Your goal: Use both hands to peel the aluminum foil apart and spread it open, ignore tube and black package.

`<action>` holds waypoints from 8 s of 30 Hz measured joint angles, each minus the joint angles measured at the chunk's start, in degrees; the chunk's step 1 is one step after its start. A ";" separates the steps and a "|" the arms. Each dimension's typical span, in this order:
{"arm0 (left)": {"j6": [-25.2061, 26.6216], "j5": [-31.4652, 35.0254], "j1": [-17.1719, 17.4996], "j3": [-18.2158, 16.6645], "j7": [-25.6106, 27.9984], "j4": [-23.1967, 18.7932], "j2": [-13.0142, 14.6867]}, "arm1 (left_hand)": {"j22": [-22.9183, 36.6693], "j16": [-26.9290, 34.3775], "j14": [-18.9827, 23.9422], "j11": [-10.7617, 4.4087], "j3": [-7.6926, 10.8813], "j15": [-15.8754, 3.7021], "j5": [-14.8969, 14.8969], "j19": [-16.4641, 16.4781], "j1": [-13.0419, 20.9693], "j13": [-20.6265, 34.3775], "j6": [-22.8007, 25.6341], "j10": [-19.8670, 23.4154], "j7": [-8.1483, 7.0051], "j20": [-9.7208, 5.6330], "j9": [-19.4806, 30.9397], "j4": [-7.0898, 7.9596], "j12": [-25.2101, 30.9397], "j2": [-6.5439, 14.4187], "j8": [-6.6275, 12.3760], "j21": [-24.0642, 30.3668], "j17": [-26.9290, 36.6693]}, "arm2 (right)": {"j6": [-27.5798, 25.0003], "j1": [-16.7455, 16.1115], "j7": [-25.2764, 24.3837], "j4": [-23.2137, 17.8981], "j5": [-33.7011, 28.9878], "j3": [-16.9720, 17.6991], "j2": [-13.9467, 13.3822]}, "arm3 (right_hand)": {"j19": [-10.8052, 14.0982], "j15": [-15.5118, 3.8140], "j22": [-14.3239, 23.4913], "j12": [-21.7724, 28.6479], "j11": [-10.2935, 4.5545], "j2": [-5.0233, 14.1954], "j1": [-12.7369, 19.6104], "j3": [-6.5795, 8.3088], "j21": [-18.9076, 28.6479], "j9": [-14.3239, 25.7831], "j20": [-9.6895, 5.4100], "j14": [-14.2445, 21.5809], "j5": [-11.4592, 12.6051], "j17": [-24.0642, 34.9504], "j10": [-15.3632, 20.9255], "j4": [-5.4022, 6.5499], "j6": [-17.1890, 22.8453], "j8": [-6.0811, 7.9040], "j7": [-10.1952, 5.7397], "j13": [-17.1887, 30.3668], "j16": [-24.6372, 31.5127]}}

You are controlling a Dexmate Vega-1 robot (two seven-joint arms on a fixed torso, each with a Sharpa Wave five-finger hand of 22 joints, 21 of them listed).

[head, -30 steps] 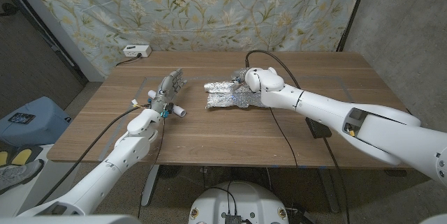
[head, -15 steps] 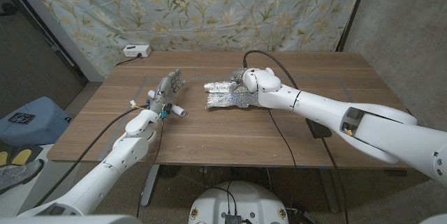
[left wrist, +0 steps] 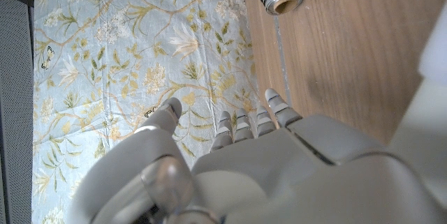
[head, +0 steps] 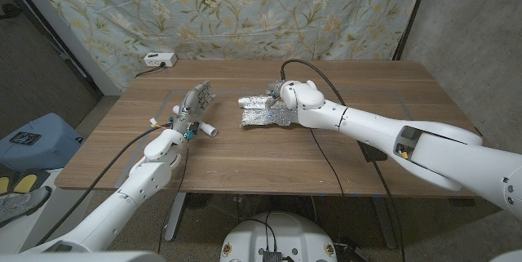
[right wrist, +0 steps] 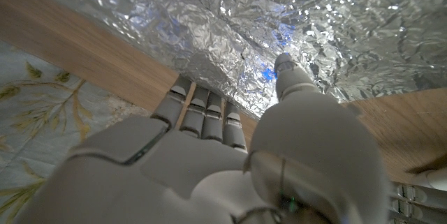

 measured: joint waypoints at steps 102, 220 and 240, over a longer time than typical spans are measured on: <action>3.01 1.17 1.49 1.55 3.22 -5.94 0.50 | 0.00 0.45 2.72 0.71 0.56 0.44 0.40 2.47 0.00 -0.15 2.81 2.58 0.74 1.03 0.00 0.24 0.45 0.00 0.29 -0.66 0.15 | -1.87 -3.46 3.09 -12.07 -1.01 6.53 -7.74 | 6.96 -4.76 0.25 19.43 -6.26 -0.22 8.70 -3.82 0.90 5.29 -3.07 13.15 -0.27 11.55 10.12 0.79 14.63 2.93 -4.80 14.81 10.37; 26.80 -13.67 2.87 0.05 23.54 -27.64 2.08 | 0.14 2.29 23.48 4.61 -3.52 2.35 1.55 29.46 18.34 2.71 12.20 16.51 8.74 4.79 0.55 -6.79 3.80 -9.08 0.43 2.10 0.68 | -10.95 5.32 -0.49 -12.17 35.02 12.12 -10.86 | 12.78 -5.08 0.79 24.47 -4.06 1.00 8.53 -4.30 2.77 8.46 -0.73 21.24 -1.04 14.99 13.44 0.94 19.21 3.53 -1.20 15.29 12.76; 30.59 -14.26 2.62 1.73 27.70 -32.64 3.06 | 0.28 2.28 24.69 4.19 -4.12 2.35 1.95 30.78 20.49 3.55 12.20 17.52 8.73 4.44 0.54 -6.95 4.45 -10.43 0.44 2.10 0.68 | -13.22 4.62 -1.77 -16.20 35.75 11.73 -12.95 | 12.78 -4.89 0.78 24.75 -4.06 0.99 8.54 -4.19 2.77 8.74 -0.73 21.46 -1.09 15.52 13.44 0.82 19.43 3.11 -0.98 15.29 12.46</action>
